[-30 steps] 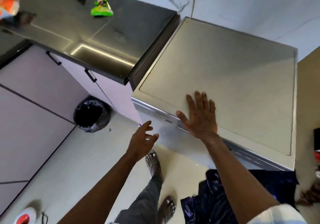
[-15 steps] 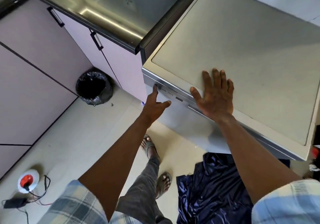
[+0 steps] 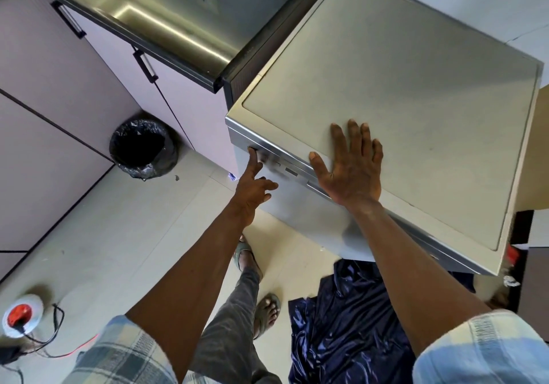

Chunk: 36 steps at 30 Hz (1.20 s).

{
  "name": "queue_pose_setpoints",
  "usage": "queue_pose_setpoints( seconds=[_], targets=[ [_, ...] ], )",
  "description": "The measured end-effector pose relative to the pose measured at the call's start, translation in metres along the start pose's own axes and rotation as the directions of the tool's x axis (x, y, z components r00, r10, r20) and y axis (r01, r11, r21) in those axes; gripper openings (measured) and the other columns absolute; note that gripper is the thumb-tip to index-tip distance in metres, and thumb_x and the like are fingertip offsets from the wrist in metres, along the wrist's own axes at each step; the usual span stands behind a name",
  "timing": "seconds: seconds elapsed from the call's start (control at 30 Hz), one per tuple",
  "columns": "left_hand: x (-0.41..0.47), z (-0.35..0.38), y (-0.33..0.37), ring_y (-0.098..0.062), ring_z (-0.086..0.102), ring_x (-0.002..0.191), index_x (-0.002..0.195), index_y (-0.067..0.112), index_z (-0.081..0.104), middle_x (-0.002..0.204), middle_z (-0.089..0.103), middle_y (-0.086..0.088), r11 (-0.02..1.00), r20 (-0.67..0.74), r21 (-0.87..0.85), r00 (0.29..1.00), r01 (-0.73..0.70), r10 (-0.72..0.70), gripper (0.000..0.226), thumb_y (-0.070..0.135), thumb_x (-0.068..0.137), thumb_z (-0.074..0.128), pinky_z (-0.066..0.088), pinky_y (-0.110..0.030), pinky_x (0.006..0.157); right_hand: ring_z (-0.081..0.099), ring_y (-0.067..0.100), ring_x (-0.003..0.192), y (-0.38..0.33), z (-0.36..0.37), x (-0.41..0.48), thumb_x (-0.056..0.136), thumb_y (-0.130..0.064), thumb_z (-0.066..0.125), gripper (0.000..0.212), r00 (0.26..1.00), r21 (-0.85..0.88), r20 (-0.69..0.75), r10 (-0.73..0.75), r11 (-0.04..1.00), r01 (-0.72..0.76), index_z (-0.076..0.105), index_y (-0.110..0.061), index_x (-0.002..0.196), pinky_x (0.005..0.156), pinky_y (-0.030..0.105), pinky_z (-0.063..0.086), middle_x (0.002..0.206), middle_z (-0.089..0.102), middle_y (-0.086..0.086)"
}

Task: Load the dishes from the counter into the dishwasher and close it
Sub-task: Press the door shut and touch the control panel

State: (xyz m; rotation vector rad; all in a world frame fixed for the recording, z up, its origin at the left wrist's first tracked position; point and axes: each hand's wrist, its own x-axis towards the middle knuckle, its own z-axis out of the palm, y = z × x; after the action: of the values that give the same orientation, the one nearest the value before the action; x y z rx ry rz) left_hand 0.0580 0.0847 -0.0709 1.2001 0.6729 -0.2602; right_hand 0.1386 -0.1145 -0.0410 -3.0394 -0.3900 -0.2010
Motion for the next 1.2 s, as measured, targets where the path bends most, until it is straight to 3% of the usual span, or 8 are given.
queue_pose_setpoints(
  seconds=[0.17,0.37,0.57,0.7,0.77,0.9,1.0,1.2],
  targets=[
    [-0.007,-0.006,0.008,-0.024,0.05,0.13,0.163,0.044,0.02,0.168,0.032,-0.002,0.998,-0.053,0.064,0.999,-0.011,0.014,0.095,-0.004,0.096,0.066,0.05,-0.042,0.1,0.014,0.031,0.156,0.001,-0.003,0.001,0.094,-0.075,0.025,0.077,0.999,0.031,0.053,0.007,0.999,-0.008,0.025,-0.031,0.157,0.124,0.053,0.015,0.168,0.02,0.005],
    [-0.028,-0.019,0.025,-0.03,0.05,0.139,0.163,0.035,0.025,0.165,0.038,-0.006,0.989,-0.11,0.148,0.993,-0.024,0.041,0.087,0.007,0.096,0.071,0.051,-0.042,0.095,-0.009,0.025,0.157,-0.001,-0.014,0.004,0.091,-0.079,0.015,0.082,0.967,0.071,0.252,0.04,0.996,-0.06,0.009,-0.036,0.16,0.126,0.05,-0.002,0.171,-0.003,-0.001],
    [-0.067,-0.035,0.041,-0.03,0.052,0.137,0.155,0.025,0.045,0.16,0.045,-0.01,0.953,-0.073,0.277,0.986,-0.122,0.148,0.064,0.013,0.097,0.071,0.051,-0.043,0.099,-0.024,0.026,0.154,-0.007,-0.025,-0.004,0.096,-0.073,0.015,0.079,0.912,0.082,0.407,0.059,0.992,-0.1,-0.009,-0.034,0.161,0.124,0.051,-0.013,0.168,-0.022,-0.002],
    [-0.102,-0.038,0.043,-0.028,0.06,0.127,0.152,0.023,0.048,0.156,0.049,-0.008,0.886,-0.057,0.416,0.967,-0.204,0.249,0.06,0.015,0.097,0.071,0.051,-0.05,0.108,-0.025,0.026,0.154,-0.004,-0.032,-0.018,0.1,-0.067,0.016,0.075,0.902,0.107,0.431,0.01,0.992,-0.062,-0.013,-0.034,0.16,0.124,0.051,-0.013,0.167,-0.025,-0.002],
    [-0.118,-0.036,0.037,-0.027,0.064,0.12,0.152,0.022,0.049,0.154,0.05,-0.008,0.84,-0.021,0.483,0.955,-0.248,0.295,0.061,0.015,0.096,0.072,0.05,-0.05,0.105,-0.025,0.025,0.154,-0.001,-0.033,-0.025,0.101,-0.065,0.017,0.073,0.901,0.112,0.435,-0.003,0.992,-0.05,-0.013,-0.035,0.16,0.124,0.051,-0.012,0.168,-0.025,-0.004],
    [-0.136,-0.036,0.027,-0.02,0.055,0.134,0.153,0.024,0.047,0.156,0.05,-0.002,0.7,0.045,0.635,0.92,-0.327,0.389,0.063,0.021,0.096,0.073,0.046,-0.031,0.101,-0.025,0.025,0.154,-0.001,-0.036,-0.033,0.1,-0.066,0.019,0.075,0.898,0.131,0.439,-0.013,0.99,-0.05,-0.012,-0.035,0.16,0.124,0.051,-0.012,0.168,-0.024,-0.004],
    [-0.142,-0.037,0.026,-0.018,0.055,0.136,0.154,0.024,0.046,0.156,0.049,0.001,0.611,0.079,0.708,0.899,-0.354,0.43,0.063,0.023,0.096,0.072,0.042,-0.027,0.104,-0.028,0.026,0.153,-0.003,-0.037,-0.044,0.096,-0.072,0.028,0.086,0.897,0.122,0.442,-0.018,0.992,-0.04,-0.016,-0.034,0.159,0.124,0.05,-0.014,0.166,-0.028,-0.004],
    [-0.154,-0.046,0.027,-0.018,0.055,0.133,0.151,0.022,0.049,0.153,0.051,0.001,0.538,0.097,0.744,0.861,-0.396,0.499,0.06,0.02,0.096,0.072,0.039,-0.024,0.105,-0.03,0.03,0.152,-0.003,-0.042,-0.061,0.086,-0.076,0.046,0.11,0.89,0.048,0.455,-0.028,0.999,0.007,-0.023,-0.028,0.158,0.124,0.054,-0.009,0.164,-0.033,-0.001]
  ],
)
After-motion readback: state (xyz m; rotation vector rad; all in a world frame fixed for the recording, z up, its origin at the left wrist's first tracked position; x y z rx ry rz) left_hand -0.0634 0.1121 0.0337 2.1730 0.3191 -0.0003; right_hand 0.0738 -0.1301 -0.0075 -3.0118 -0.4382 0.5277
